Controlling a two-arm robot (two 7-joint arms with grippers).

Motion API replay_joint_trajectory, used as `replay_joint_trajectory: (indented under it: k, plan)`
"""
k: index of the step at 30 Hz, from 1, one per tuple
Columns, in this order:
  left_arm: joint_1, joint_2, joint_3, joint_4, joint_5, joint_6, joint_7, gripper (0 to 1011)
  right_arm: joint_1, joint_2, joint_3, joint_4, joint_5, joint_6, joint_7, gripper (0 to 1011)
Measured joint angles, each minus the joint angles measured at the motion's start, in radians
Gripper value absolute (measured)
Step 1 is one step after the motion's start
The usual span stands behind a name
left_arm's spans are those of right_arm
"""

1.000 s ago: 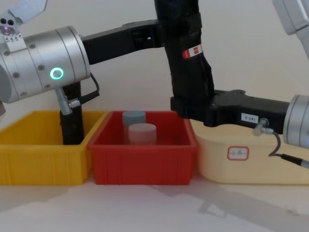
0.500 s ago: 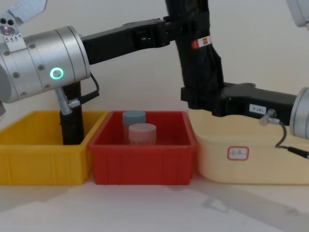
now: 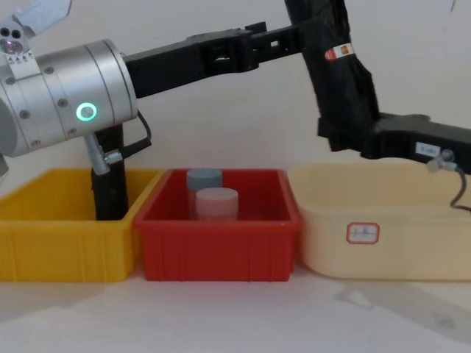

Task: Pick up the garbage bag with the one hand and transfer it to the other hand.

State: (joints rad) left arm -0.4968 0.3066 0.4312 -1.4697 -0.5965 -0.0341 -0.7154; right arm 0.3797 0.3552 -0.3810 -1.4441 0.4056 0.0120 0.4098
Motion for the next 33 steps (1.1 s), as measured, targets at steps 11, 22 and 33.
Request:
replay_joint_trajectory:
  k: [11, 22, 33]
  plan:
    - [0.0, 0.0, 0.0, 0.0, 0.0, 0.0, 0.0, 1002, 0.011, 0.002, 0.054, 0.046, -0.016, 0.015, -0.068, 553]
    - [0.0, 0.0, 0.0, 0.0, 0.0, 0.0, 0.0, 1001, 0.028, 0.001, 0.083, 0.112, -0.041, 0.027, -0.11, 552]
    - [0.0, 0.0, 0.0, 0.0, 0.0, 0.0, 0.0, 1002, 0.032, -0.005, 0.103, 0.135, -0.05, 0.032, -0.124, 553]
